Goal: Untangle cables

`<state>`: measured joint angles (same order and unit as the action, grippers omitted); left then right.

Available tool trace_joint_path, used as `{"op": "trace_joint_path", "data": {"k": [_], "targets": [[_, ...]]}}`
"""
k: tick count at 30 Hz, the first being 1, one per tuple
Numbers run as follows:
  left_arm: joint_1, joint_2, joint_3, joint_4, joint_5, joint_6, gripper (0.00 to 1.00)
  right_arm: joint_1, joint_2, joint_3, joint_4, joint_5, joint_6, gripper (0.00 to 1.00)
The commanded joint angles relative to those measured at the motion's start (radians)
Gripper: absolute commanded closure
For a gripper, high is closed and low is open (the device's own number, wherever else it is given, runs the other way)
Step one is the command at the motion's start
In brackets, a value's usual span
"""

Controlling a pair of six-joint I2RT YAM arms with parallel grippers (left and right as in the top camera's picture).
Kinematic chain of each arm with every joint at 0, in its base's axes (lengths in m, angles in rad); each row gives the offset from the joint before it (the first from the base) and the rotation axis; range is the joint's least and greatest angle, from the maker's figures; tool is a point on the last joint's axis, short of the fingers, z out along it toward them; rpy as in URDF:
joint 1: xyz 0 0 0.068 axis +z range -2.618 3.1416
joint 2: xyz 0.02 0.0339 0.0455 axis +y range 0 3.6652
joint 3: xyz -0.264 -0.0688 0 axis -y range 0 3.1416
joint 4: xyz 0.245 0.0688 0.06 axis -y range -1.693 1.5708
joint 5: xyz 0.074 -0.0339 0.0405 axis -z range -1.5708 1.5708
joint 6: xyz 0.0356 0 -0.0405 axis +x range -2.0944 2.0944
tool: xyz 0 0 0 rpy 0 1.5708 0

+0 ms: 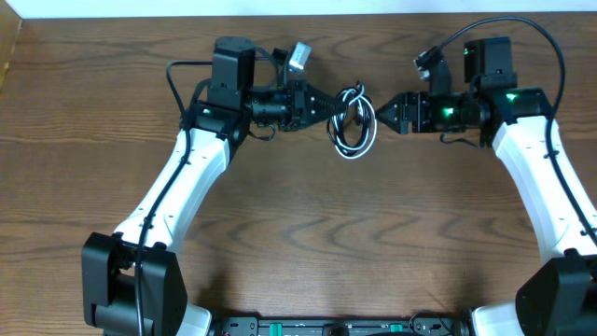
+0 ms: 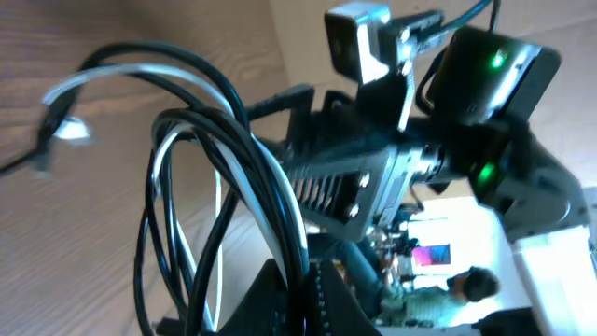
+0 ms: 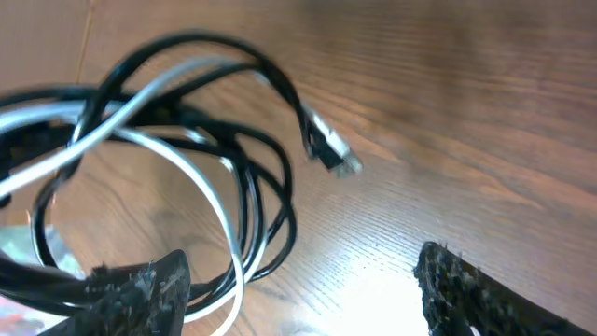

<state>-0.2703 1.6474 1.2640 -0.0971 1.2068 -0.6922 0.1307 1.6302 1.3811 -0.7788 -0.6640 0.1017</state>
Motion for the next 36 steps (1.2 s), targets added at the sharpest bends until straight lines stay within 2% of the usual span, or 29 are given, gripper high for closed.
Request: {"op": "trace_joint_path", "data": {"k": [1, 5, 10, 12, 14, 15, 19, 23, 26, 28, 32, 36], "targets": [[0.001, -0.007, 0.01, 0.04, 0.039, -0.115, 0.93, 0.053, 0.049, 0.005, 0.024, -0.023, -0.032, 0.26], [0.001, -0.007, 0.01, 0.039, 0.034, -0.114, 0.93, 0.098, 0.084, 0.005, 0.074, -0.021, 0.031, 0.29], [0.001, -0.007, 0.01, 0.039, 0.031, -0.115, 0.93, 0.135, 0.125, 0.005, 0.116, 0.144, 0.23, 0.51], [0.001, -0.007, 0.01, 0.039, 0.031, -0.114, 0.93, 0.144, 0.14, 0.004, 0.11, 0.2, 0.275, 0.66], [0.001, -0.007, 0.01, 0.039, 0.026, -0.114, 0.92, 0.146, 0.148, 0.004, 0.082, 0.254, 0.288, 0.91], [0.001, -0.007, 0.01, 0.039, 0.016, -0.113, 0.93, 0.139, 0.147, 0.005, 0.061, 0.269, 0.287, 0.99], [0.001, -0.007, 0.01, 0.018, -0.101, -0.007, 0.92, 0.077, 0.128, 0.005, -0.014, 0.251, 0.248, 0.99], [0.001, -0.007, 0.01, -0.134, -0.281, 0.15, 0.92, 0.01, 0.07, 0.005, -0.109, 0.248, 0.124, 0.99], [0.001, -0.007, 0.01, -0.293, -0.479, 0.237, 0.66, -0.005, 0.024, 0.005, -0.204, 0.273, 0.008, 0.99], [0.001, -0.007, 0.01, -0.347, -0.55, 0.27, 0.58, 0.005, 0.009, 0.005, -0.242, 0.309, -0.032, 0.99], [0.001, -0.007, 0.01, -0.354, -0.526, 0.311, 0.5, 0.048, -0.002, 0.005, -0.29, 0.491, -0.047, 0.99], [-0.001, -0.007, 0.01, -0.31, -0.348, 0.394, 0.44, 0.109, -0.002, 0.005, -0.307, 0.652, -0.044, 0.99]]}}
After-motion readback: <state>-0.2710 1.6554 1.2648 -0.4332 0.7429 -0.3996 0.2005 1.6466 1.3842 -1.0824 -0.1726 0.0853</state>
